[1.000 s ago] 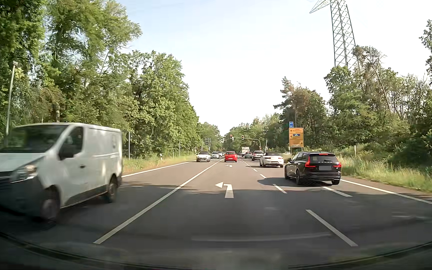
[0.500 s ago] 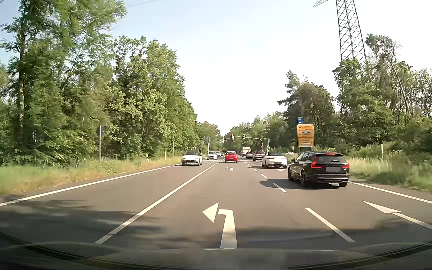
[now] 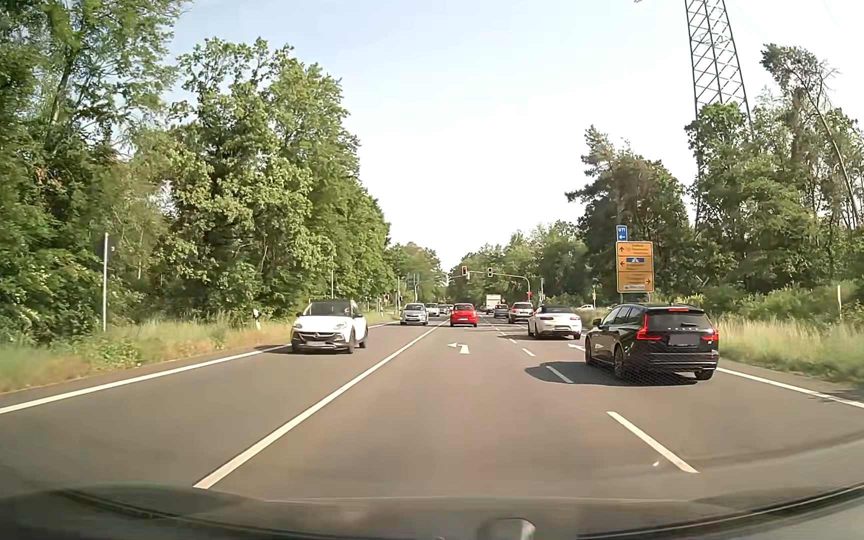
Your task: Follow the waypoints while adhering to traffic rules and regulations
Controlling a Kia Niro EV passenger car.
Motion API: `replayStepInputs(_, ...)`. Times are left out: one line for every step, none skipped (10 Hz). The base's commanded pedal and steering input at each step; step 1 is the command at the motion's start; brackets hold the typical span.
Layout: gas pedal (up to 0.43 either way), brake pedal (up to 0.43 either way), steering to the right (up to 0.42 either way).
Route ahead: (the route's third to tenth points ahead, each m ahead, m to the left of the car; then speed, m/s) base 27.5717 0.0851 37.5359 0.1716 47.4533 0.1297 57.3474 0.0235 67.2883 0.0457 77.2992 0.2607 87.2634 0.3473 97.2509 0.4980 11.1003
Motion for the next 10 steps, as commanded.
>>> replayStepInputs(0.000, 0.201, -0.002)
replayStepInputs(0.000, 0.201, -0.001)
replayStepInputs(0.000, 0.201, -0.001)
replayStepInputs(0.000, 0.201, -0.001)
replayStepInputs(0.000, 0.201, -0.001)
replayStepInputs(0.000, 0.201, -0.001)
replayStepInputs(0.000, 0.201, -0.001)
replayStepInputs(0.000, 0.201, -0.001)
replayStepInputs(0.000, 0.201, 0.000)
replayStepInputs(0.000, 0.195, 0.000)
